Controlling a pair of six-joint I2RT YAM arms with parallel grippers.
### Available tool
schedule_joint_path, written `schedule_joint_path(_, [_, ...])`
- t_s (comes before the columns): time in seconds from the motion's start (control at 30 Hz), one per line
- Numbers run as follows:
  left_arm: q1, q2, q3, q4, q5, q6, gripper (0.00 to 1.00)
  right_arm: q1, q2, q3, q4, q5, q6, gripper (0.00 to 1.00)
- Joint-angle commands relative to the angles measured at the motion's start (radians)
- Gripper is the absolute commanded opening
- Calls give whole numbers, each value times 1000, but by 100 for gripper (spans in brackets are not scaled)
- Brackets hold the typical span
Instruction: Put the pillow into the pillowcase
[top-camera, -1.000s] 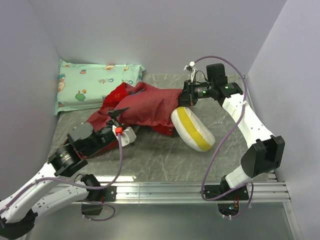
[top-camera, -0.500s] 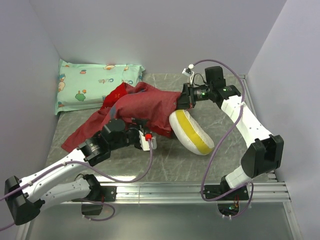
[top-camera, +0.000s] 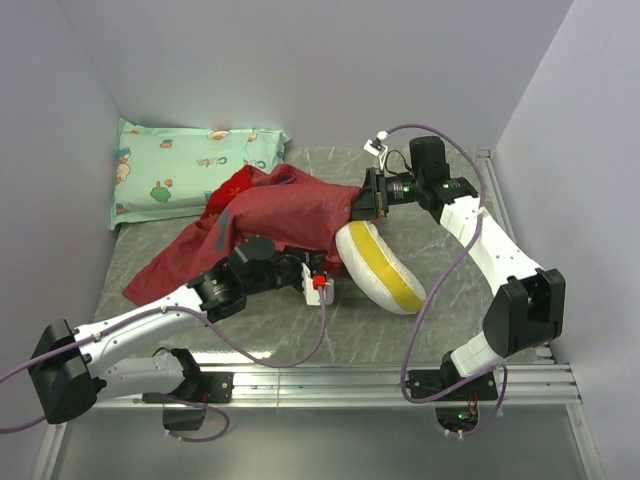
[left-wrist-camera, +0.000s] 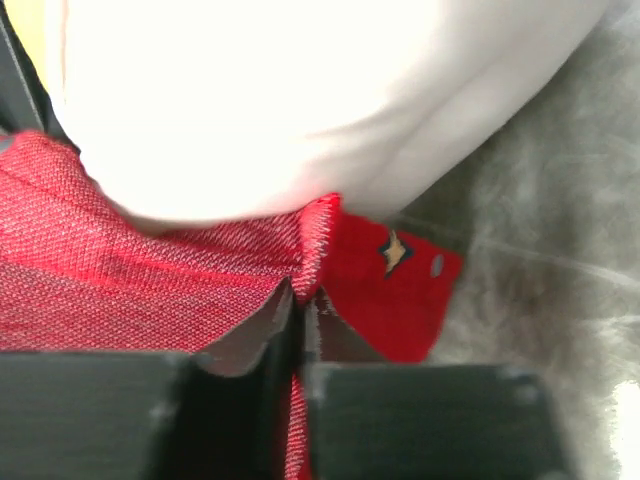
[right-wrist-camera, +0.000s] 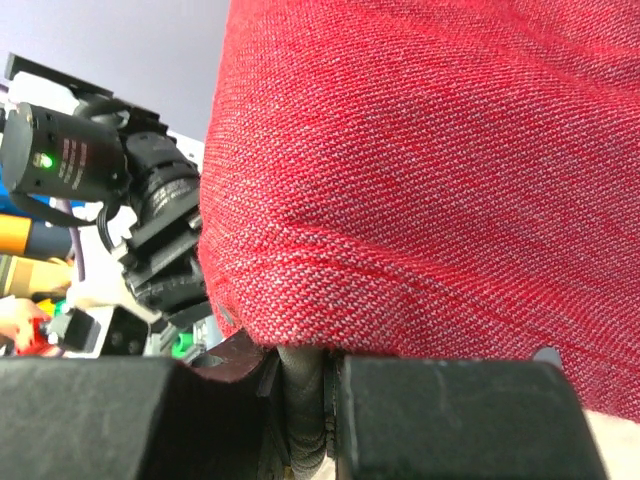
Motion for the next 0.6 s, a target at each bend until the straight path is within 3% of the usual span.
schedule_joint_path(0.0, [-21,0,52,42,83,-18,2,3,-80,0,216,-96,110,0])
schedule_joint_path(0.1, [-41,-8,168,-12,172,-146,0,4,-83,-40,299,-47,147,0])
schedule_joint_path(0.23, [-148,27,362,-116,252,-306,0,18,-63,-91,420,31,222,0])
schedule_joint_path(0.27, [-166,56,423,-136,270,-326,0,27,-63,-118,515,69,248,0])
schedule_joint_path(0.47, [-232,156,460,-124,413,-501,0,43,-35,-175,788,194,482,0])
schedule_joint_path(0.57, [-232,202,431,-75,463,-610,0,46,-27,-203,818,251,544,0])
